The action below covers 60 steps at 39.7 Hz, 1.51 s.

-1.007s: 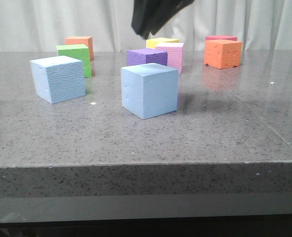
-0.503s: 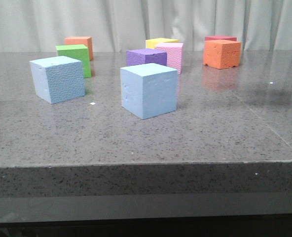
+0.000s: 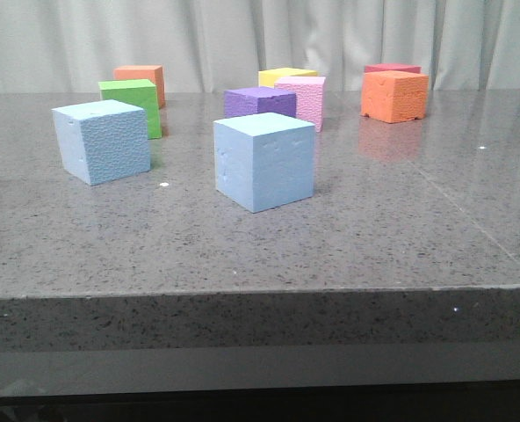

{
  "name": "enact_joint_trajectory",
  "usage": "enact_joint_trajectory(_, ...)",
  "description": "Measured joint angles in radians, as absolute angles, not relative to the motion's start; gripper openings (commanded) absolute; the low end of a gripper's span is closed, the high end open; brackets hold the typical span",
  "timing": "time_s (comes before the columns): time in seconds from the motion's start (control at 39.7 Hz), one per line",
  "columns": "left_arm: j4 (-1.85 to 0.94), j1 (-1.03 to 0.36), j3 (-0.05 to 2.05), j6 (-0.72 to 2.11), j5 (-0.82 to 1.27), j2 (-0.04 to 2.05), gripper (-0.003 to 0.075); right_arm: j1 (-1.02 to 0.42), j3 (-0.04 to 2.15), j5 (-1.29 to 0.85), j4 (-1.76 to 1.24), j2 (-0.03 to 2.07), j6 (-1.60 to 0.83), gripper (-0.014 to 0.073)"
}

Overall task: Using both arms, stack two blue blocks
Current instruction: 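Set the light-blue cube down, open the right gripper and withdraw, then lower the left gripper over the other light-blue cube and grasp it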

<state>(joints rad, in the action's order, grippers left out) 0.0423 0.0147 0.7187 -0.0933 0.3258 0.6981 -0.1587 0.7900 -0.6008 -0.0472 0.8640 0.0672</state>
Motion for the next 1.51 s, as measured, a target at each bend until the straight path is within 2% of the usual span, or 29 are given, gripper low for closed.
enact_joint_trajectory(0.23, 0.042, 0.015, 0.719, -0.093, 0.326, 0.698, 0.0673, -0.159, 0.515, -0.45, -0.047, 0.604, 0.069, -0.0038)
enact_joint_trajectory(0.45, 0.042, 0.015, 0.719, -0.093, 0.321, 0.698, 0.0673, -0.159, 0.386, -0.42, -0.047, 0.411, 0.068, -0.0038)
enact_joint_trajectory(0.78, 0.058, 0.007, 0.738, -0.016, 0.292, 0.733, 0.0673, -0.159, 0.379, -0.408, -0.047, 0.386, 0.068, -0.0038)
enact_joint_trajectory(1.03, 0.063, -0.177, 0.87, 0.018, 0.302, 0.887, 0.0673, -0.159, 0.379, -0.406, -0.047, 0.386, 0.07, -0.0038)
enact_joint_trajectory(1.26, 0.108, -0.395, 1.071, 0.037, 0.523, 1.098, 0.0673, -0.159, 0.379, -0.406, -0.047, 0.386, 0.07, -0.0038)
enact_joint_trajectory(1.51, 0.118, -0.457, 1.349, 0.036, 0.833, 1.348, 0.0673, -0.159, 0.379, -0.406, -0.047, 0.386, 0.07, -0.0038)
